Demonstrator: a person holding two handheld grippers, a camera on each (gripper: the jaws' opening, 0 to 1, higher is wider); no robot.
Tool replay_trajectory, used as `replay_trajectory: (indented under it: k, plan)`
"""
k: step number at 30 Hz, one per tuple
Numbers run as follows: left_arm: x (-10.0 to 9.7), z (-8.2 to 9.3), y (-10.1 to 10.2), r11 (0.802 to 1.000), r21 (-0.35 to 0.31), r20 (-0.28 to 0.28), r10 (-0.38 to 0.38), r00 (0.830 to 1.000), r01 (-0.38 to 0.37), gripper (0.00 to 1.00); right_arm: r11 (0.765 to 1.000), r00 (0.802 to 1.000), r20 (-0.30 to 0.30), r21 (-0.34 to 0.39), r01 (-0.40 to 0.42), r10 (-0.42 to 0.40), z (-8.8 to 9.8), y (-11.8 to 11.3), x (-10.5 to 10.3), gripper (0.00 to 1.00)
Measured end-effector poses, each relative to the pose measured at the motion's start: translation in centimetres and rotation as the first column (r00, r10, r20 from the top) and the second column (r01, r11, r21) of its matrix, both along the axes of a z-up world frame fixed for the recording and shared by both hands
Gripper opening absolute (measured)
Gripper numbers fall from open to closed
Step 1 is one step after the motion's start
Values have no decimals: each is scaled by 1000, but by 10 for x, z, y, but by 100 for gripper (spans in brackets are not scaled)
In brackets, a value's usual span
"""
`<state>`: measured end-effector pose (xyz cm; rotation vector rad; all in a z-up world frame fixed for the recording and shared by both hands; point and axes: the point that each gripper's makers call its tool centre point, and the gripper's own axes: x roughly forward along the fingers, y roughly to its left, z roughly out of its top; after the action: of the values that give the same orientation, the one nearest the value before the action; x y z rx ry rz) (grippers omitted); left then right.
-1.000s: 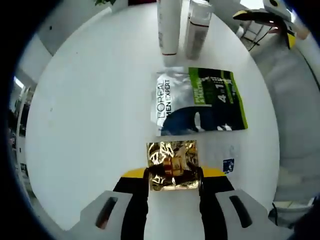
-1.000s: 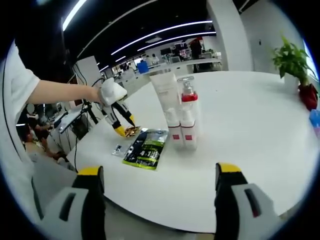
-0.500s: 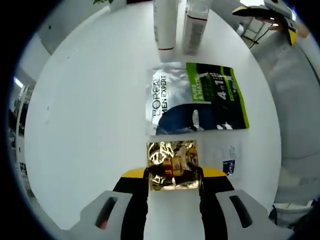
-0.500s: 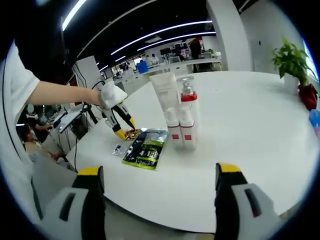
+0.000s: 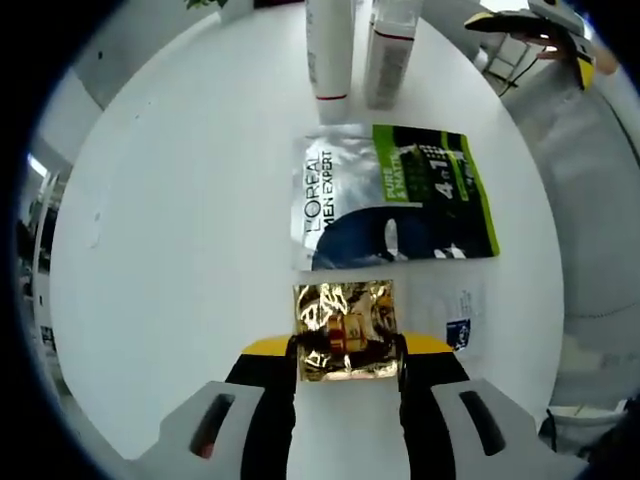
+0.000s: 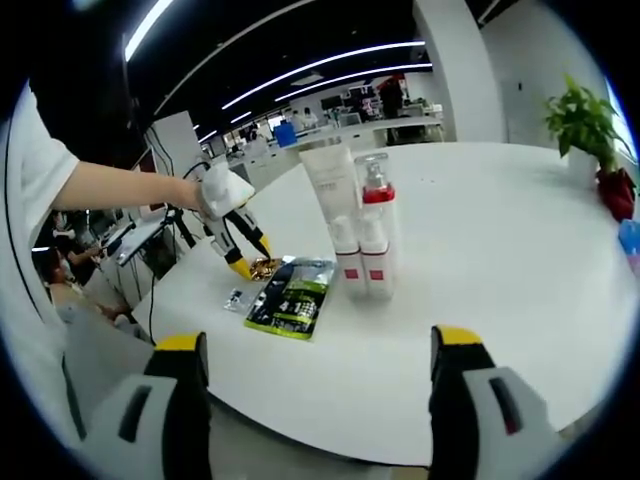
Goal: Arrange the skincare products in the storage area until every visible bottle or jar stands upright without overlapping.
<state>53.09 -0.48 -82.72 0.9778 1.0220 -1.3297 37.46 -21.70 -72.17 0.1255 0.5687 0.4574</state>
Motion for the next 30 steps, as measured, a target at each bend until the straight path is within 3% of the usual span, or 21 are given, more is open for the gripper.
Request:
replay_trajectory:
  k: [12, 21, 26, 30]
  plan:
    - [4, 11, -2, 999, -33, 15, 39, 999, -38, 40, 1000, 1000, 8, -5, -4, 4, 1, 1, 0, 92]
    - [1, 30, -4, 985, -110, 29, 139, 990, -135, 48, 1000, 1000, 23, -13, -13, 13, 3, 2, 0, 92]
    - [-3, 43, -6, 952, -195, 27, 245, 969, -235, 54, 1000, 999, 34, -15, -11, 12, 5, 2, 0, 92]
    - [-12, 55, -7, 903, -276, 9, 346, 938, -330, 58, 1000, 999, 41, -21, -20, 21, 6, 3, 0, 92]
